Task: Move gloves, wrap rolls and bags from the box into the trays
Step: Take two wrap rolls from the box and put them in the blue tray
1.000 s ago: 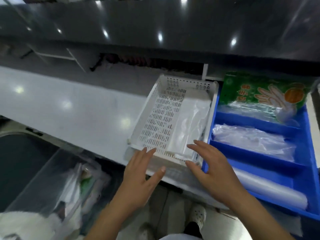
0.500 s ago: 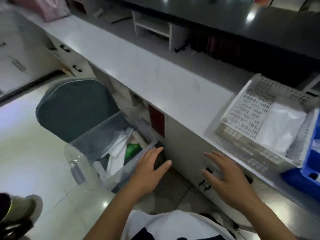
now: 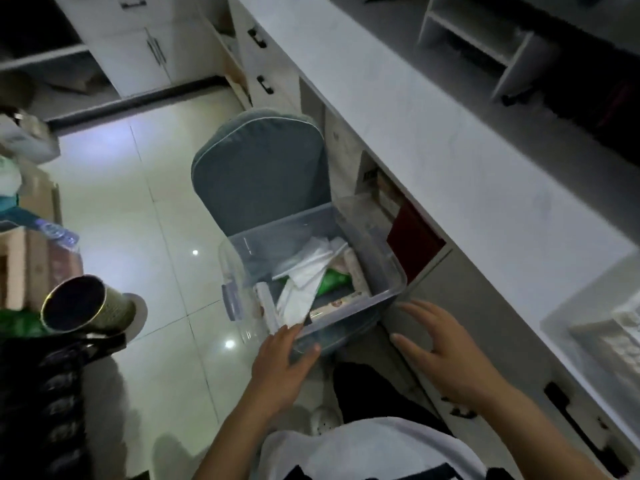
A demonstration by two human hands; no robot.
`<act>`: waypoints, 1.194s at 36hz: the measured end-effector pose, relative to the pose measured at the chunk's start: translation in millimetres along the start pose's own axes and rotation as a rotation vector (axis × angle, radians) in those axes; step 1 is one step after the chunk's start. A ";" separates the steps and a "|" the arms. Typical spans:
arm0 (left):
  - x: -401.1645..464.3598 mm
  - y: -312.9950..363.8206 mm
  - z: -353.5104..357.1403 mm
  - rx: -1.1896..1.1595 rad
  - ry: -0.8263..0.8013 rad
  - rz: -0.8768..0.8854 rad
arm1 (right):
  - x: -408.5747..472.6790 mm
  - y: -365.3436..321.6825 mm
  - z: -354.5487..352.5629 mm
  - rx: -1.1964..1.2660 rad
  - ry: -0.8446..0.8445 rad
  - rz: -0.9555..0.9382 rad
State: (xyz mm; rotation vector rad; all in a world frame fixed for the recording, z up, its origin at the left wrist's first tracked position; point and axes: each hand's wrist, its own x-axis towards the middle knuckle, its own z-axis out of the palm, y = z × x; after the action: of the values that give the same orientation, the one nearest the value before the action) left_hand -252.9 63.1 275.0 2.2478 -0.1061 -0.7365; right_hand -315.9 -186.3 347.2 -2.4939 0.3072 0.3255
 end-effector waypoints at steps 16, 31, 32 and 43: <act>110.1 -38.3 -46.3 -0.015 0.046 -0.369 | 239.1 -18.7 36.0 0.017 -0.300 -0.187; 157.4 -76.2 27.3 0.092 -0.271 -0.480 | 299.2 63.8 145.5 -0.371 -0.826 0.075; 158.9 -84.1 30.4 0.112 -0.292 -0.487 | 300.8 70.3 149.2 -0.369 -0.832 0.101; 225.6 -147.2 30.9 0.151 -0.472 -0.504 | 308.9 101.6 178.2 -0.340 -0.823 0.355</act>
State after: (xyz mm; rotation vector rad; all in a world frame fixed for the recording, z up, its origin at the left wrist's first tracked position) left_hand -103.5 82.6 49.6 2.2159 0.1928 -1.5682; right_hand -82.8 -206.2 59.6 -2.3556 0.3602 1.5936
